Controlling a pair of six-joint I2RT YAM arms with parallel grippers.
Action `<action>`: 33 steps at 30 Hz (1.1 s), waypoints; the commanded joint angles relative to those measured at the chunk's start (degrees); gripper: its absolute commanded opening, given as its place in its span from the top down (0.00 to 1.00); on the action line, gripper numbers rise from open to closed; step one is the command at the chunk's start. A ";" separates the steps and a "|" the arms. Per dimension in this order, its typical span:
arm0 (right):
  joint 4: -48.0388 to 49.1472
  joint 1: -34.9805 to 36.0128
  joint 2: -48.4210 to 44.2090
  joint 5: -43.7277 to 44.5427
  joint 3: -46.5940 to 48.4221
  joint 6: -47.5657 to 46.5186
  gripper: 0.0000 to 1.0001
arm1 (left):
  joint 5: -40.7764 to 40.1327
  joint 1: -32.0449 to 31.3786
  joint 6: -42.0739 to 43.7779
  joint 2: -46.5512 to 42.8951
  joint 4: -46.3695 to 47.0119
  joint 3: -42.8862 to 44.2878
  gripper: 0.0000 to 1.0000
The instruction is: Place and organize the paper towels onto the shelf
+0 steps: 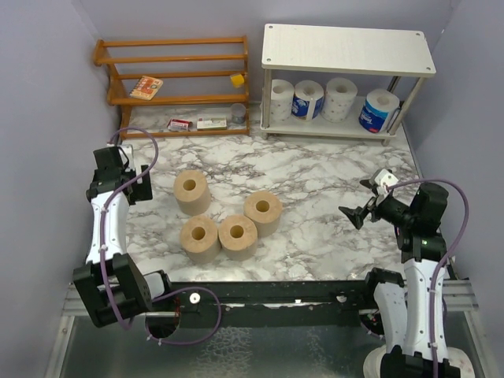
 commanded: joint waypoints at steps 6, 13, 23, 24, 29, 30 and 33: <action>0.47 -0.59 0.41 -7.18 -4.72 -5.81 0.01 | 8.26 0.75 2.61 2.92 -7.19 4.95 0.01; 3.30 -0.59 1.45 -5.02 -5.90 -3.35 0.01 | 24.97 0.77 5.86 1.22 -12.56 13.17 0.03; 1.83 -2.61 -0.63 -5.02 -4.33 -3.21 0.01 | 34.51 0.85 10.36 10.39 -28.46 41.52 0.01; 1.60 -3.02 -0.61 -5.19 -4.14 -3.40 0.00 | 36.47 0.85 10.52 10.23 -29.18 42.78 0.01; 2.85 -3.58 1.53 -3.69 -4.69 -2.89 0.01 | 45.23 0.85 10.47 7.08 -30.60 43.64 0.02; 3.03 -3.58 1.98 -3.53 -4.72 -2.82 0.01 | 48.14 0.81 13.74 6.92 -33.25 44.42 0.01; 3.10 -3.58 2.49 -3.31 -4.83 -2.94 0.01 | 58.21 0.81 25.22 6.81 -43.45 46.30 0.01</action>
